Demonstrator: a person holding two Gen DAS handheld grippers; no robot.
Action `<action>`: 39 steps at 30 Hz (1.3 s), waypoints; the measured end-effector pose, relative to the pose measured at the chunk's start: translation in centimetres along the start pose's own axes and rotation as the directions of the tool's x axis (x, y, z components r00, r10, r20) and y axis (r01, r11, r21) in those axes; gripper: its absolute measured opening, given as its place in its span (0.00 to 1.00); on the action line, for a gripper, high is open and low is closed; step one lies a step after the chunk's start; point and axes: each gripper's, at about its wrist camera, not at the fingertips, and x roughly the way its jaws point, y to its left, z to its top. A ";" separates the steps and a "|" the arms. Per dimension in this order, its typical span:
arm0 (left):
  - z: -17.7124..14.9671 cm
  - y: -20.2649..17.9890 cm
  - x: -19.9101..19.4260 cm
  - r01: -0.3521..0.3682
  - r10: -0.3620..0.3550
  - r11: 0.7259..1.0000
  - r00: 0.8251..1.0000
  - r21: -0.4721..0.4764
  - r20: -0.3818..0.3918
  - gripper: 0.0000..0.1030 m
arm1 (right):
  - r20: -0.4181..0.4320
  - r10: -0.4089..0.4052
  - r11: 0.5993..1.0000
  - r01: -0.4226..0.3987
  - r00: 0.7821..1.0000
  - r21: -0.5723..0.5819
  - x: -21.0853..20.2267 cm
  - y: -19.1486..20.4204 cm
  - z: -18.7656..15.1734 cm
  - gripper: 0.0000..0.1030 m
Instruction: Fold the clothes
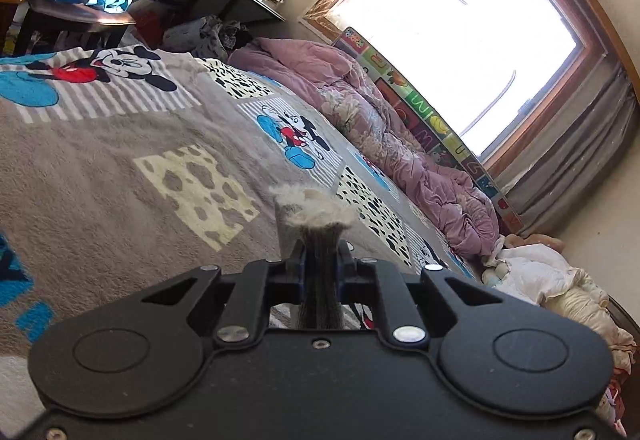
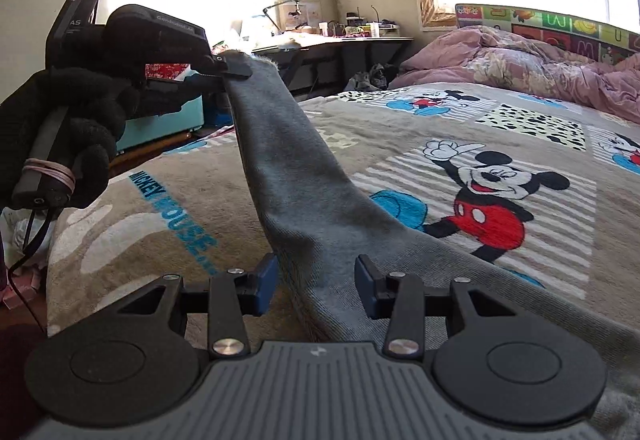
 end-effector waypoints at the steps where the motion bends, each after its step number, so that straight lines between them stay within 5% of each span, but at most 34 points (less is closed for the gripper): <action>1: 0.1 0.6 0.1 0.004 -0.004 1.000 1.000 -0.008 -0.002 0.10 | -0.002 0.002 1.000 -0.002 1.000 -0.016 0.8 0.6 0.3 0.42; 6: 0.2 2.3 1.6 0.016 -0.017 0.999 0.999 -0.035 -0.032 0.10 | -0.152 -0.012 0.996 -0.001 0.988 -0.087 5.4 2.4 -0.3 0.44; 10: 0.4 3.1 1.5 0.054 -0.055 0.998 0.998 -0.042 -0.036 0.10 | -0.054 -0.073 0.990 0.066 0.996 -0.125 3.9 3.1 -0.2 0.45; 13: 0.4 2.9 1.1 0.076 -0.077 0.997 0.996 -0.035 -0.038 0.10 | -0.146 -0.046 0.992 0.028 0.988 -0.119 5.5 2.9 -0.7 0.50; 19: 0.3 0.3 -0.7 0.115 -0.114 0.991 0.993 0.071 -0.012 0.10 | -0.069 -0.042 0.995 0.035 0.997 -0.095 2.0 3.2 -0.5 0.50; 29: -2.5 -8.1 -2.3 0.180 -0.174 0.942 0.984 0.283 -0.046 0.10 | 0.009 -0.074 0.958 0.068 0.997 0.277 -6.2 -4.9 -2.7 0.50; 39: -10.1 -17.7 -0.9 0.267 -0.201 0.822 0.963 0.503 -0.182 0.10 | 0.098 -0.117 0.804 0.037 0.988 0.593 -14.0 -13.0 -7.4 0.50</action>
